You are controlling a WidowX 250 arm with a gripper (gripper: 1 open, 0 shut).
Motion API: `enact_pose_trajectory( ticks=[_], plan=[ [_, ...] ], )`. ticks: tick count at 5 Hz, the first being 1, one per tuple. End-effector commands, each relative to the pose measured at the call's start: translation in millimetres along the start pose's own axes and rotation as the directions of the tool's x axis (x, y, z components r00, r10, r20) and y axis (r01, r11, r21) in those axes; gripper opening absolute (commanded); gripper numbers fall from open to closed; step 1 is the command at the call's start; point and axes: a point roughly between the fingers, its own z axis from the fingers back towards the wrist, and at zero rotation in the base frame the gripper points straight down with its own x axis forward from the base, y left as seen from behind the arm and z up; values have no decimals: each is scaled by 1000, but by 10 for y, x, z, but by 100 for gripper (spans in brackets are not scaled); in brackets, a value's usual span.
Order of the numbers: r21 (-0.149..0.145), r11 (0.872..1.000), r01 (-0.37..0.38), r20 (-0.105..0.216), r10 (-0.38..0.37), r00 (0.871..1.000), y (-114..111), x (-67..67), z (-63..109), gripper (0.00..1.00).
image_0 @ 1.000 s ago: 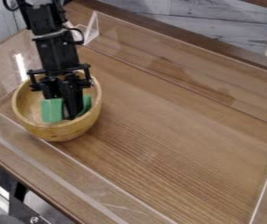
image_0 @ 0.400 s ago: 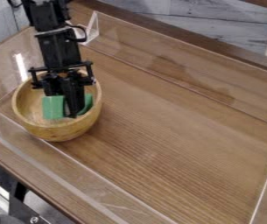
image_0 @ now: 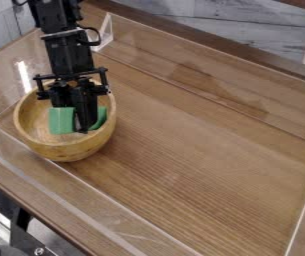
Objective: Put the green block in the brown bowl
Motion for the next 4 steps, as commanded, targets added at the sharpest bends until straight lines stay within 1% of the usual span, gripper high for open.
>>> enact_pose_trajectory(
  ticks=[1,4],
  plan=[
    [21,1000,17,31,-18,999,-38,37,131,0],
    [18,1000,15,11,-15,1000,-74,36,154,0]
  ],
)
